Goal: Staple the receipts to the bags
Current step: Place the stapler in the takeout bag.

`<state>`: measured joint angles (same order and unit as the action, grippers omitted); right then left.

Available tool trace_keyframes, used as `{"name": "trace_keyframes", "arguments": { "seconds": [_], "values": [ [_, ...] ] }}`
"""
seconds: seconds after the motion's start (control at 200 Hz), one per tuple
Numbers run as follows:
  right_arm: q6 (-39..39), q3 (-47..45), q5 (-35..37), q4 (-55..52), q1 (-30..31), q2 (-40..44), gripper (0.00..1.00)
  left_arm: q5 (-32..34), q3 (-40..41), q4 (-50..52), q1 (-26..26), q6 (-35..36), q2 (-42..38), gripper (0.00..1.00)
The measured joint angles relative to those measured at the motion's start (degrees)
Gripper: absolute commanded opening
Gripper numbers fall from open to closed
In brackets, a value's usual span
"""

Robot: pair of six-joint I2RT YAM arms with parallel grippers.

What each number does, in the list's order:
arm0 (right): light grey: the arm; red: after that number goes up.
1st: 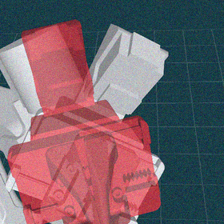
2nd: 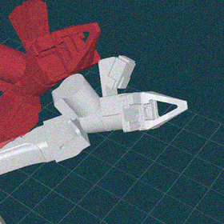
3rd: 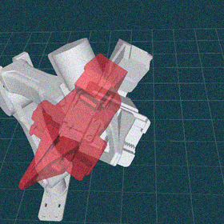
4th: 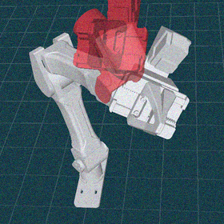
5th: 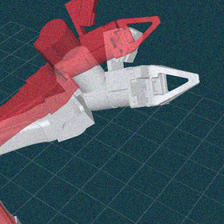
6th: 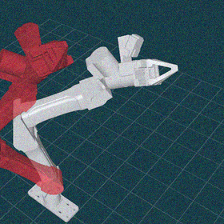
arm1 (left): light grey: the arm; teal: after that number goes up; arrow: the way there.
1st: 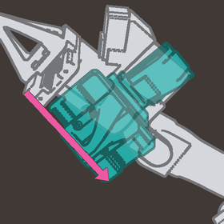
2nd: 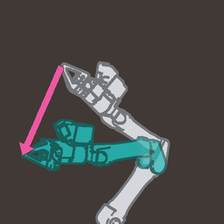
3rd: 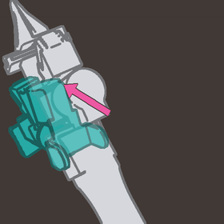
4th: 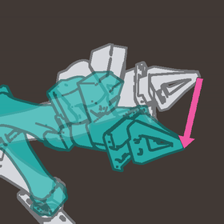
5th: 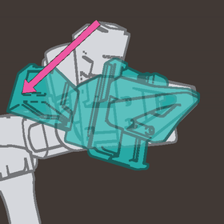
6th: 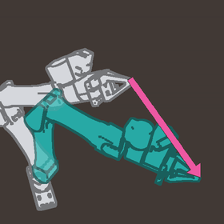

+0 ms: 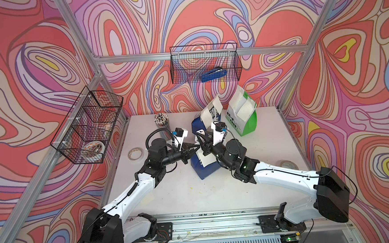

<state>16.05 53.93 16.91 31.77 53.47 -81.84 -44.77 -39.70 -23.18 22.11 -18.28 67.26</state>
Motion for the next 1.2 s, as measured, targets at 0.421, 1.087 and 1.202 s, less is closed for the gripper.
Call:
{"name": "trace_keyframes", "arguments": {
  "seconds": [0.421,1.087,1.202],
  "values": [
    [-0.8,-1.4,1.9,-1.9,0.0,0.3,0.23,0.2,0.0,0.8,0.0,0.7,0.0,0.0],
    [0.0,-0.5,-5.3,-16.2,0.0,5.1,0.51,-0.3,-1.3,5.7,0.1,7.3,-1.0,0.0],
    [0.7,-0.4,-5.5,-18.7,0.0,7.1,0.56,-0.8,-1.3,3.1,0.1,6.2,0.0,0.0]
  ]
}}
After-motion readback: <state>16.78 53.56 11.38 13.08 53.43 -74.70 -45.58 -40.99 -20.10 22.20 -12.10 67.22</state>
